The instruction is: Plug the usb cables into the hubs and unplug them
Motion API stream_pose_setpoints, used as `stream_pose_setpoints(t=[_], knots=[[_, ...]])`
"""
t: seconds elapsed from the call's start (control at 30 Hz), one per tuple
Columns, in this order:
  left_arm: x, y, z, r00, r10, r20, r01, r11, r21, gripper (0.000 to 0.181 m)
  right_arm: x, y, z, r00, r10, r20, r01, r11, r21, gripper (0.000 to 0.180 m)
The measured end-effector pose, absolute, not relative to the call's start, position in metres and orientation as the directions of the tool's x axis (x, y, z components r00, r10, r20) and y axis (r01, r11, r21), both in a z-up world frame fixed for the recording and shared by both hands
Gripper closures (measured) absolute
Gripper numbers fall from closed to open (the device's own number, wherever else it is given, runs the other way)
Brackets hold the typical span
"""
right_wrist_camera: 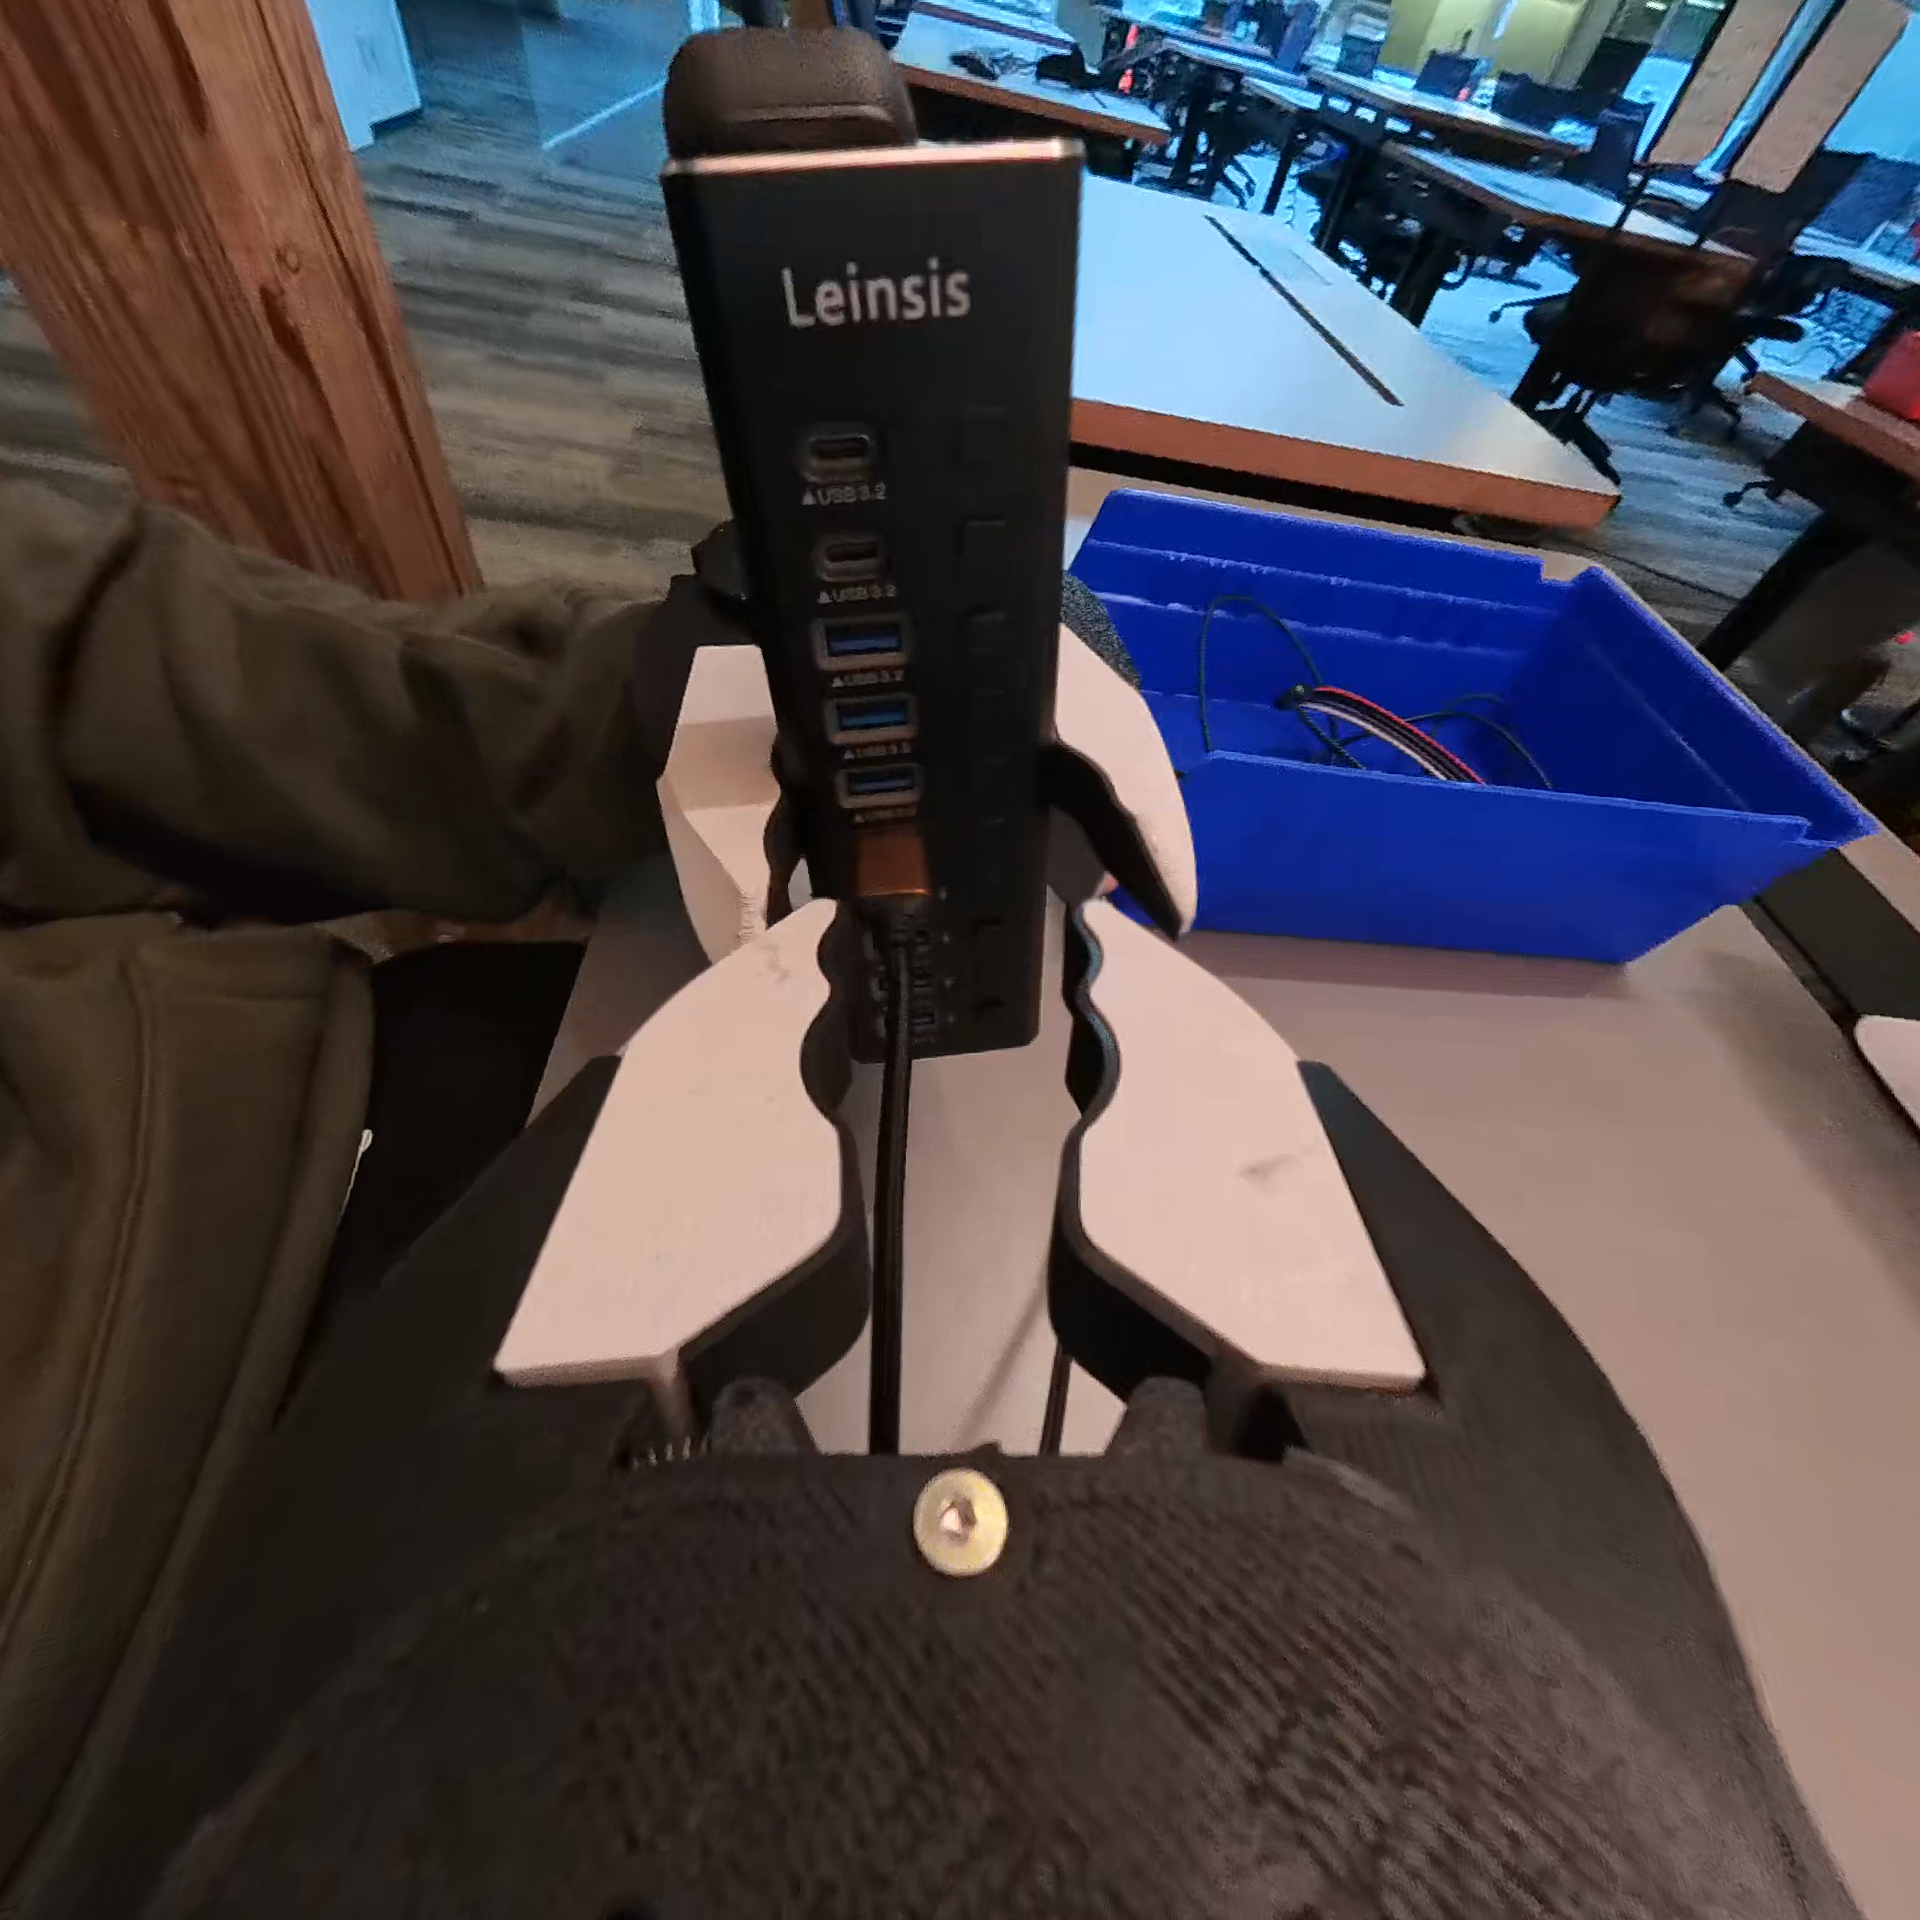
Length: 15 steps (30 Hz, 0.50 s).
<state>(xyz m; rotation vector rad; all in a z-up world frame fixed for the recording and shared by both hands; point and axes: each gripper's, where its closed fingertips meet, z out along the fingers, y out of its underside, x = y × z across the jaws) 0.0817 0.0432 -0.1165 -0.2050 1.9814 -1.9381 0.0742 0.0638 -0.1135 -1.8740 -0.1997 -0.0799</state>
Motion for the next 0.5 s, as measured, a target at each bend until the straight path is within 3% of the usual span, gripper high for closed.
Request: stream_pose_setpoints(t=[0.5], knots=[[0.0792, 0.0389, -0.1211, -0.926, -0.336, -0.172, 0.16, 0.064, -0.985, 0.109, 0.0664, 0.0614, -0.1192, 0.97, 0.139, 0.2, 0.235, -0.308, -0.922, 0.152]])
